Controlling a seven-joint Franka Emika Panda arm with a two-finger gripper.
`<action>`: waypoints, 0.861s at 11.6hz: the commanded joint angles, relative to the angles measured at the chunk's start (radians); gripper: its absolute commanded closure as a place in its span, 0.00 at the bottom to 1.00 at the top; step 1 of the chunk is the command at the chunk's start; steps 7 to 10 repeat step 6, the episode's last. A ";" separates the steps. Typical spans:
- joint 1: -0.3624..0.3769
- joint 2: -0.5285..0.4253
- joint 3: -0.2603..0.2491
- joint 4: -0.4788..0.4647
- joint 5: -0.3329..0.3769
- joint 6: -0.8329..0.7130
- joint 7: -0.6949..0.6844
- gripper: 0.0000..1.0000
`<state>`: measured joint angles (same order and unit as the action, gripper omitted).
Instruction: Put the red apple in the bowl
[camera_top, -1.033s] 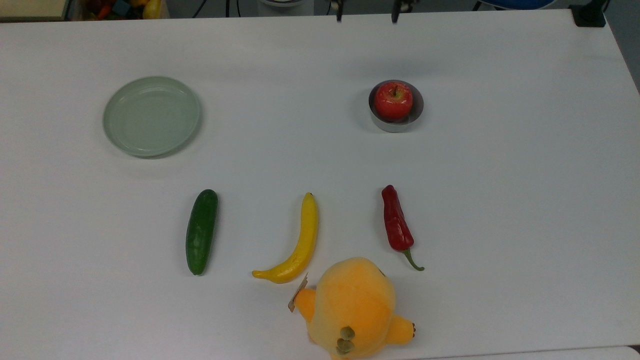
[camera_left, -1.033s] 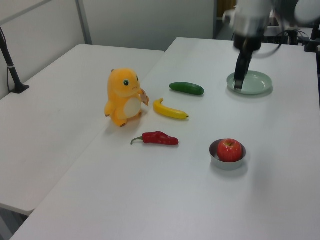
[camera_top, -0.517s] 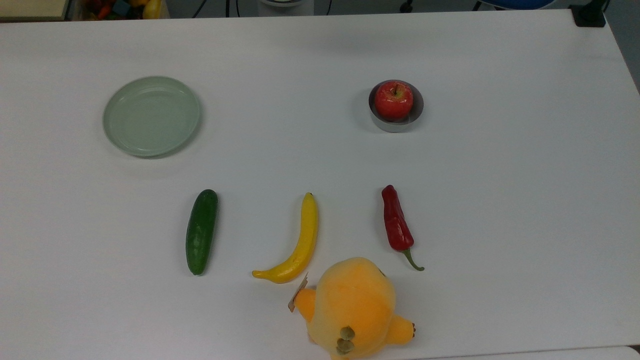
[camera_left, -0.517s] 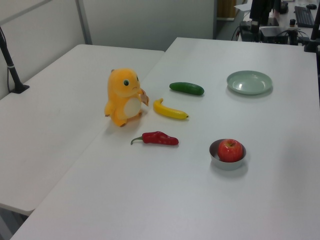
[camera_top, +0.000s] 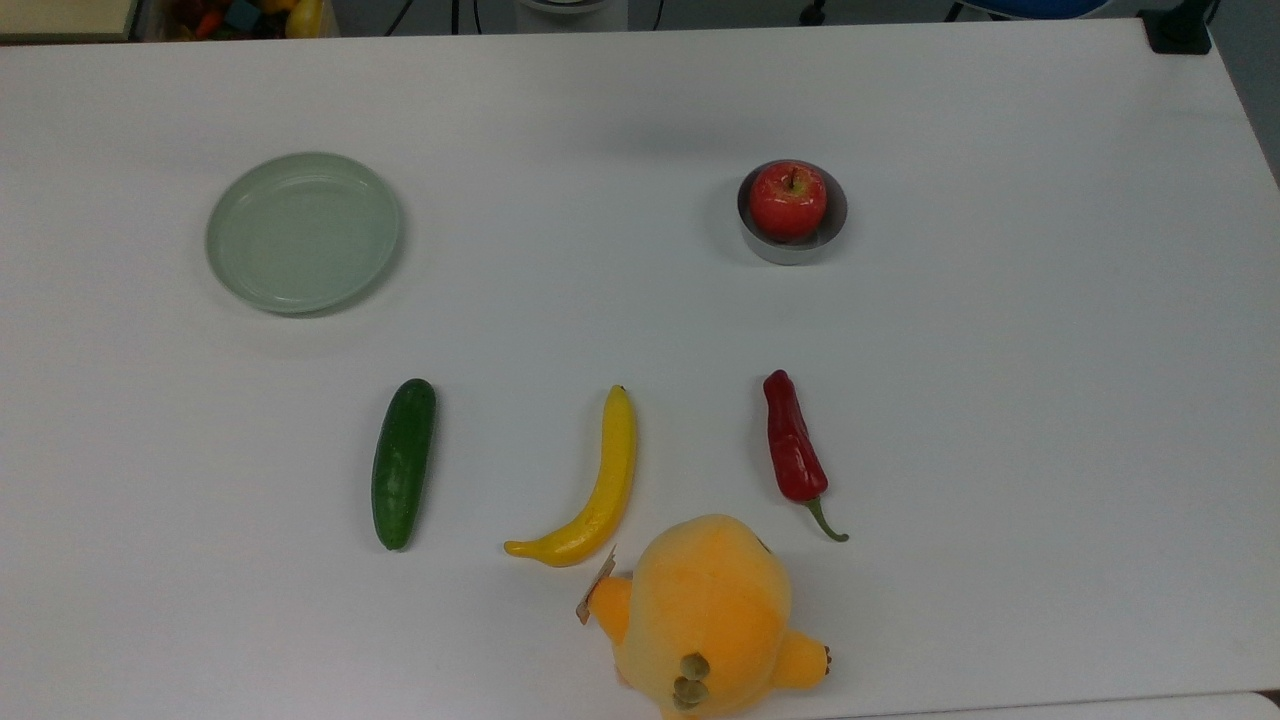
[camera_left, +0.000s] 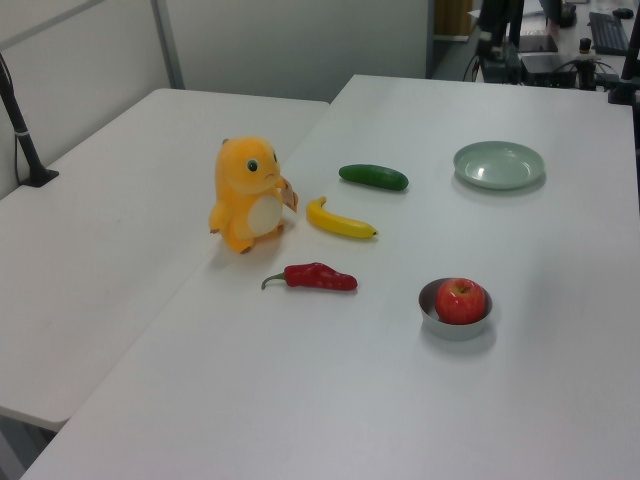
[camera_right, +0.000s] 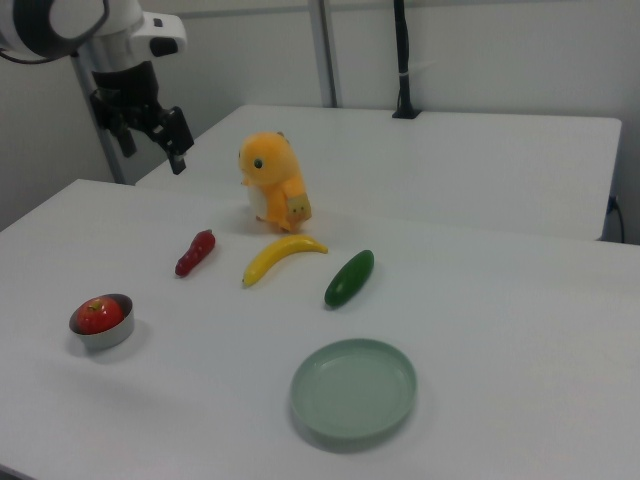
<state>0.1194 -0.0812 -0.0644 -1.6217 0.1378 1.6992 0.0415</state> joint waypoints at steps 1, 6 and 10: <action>-0.003 0.040 0.009 0.020 -0.089 0.051 -0.040 0.00; 0.000 0.040 0.014 0.019 -0.116 0.048 -0.035 0.00; 0.000 0.040 0.014 0.019 -0.116 0.048 -0.035 0.00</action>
